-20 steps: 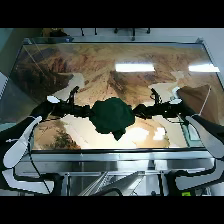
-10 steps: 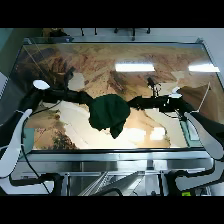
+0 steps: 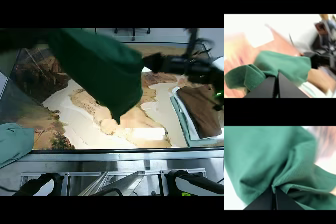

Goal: Fold the shirts.

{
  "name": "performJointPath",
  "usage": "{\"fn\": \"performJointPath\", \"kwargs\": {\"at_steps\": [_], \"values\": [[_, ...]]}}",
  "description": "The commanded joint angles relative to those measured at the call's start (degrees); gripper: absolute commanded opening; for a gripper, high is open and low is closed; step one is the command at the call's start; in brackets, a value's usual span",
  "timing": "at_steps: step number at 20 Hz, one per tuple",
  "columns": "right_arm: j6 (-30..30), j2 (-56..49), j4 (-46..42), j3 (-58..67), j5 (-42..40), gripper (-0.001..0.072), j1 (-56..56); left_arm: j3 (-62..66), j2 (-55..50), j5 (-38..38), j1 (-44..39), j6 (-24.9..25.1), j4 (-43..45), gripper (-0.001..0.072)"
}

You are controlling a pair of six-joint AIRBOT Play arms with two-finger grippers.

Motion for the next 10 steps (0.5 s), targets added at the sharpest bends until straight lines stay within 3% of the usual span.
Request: {"fn": "performJointPath", "kwargs": {"at_steps": [1, 7, 10], "values": [[4.1, 5.4, -5.5, 13.7, -0.6, 0.0016, -3.8, 10.2, 7.7, -0.1, 7.1, -2.4, 0.5, 0.0013], [4.4, 6.8, -11.9, 20.1, -1.9, 0.0016, -4.2, -3.3, 18.5, -4.1, 19.2, -1.3, 0.4, 0.0013], [5.6, 1.6, -12.2, 20.1, 1.7, 0.0016, -3.1, -16.2, 20.8, -5.0, 20.0, -0.5, -0.1, 0.0014]]}}
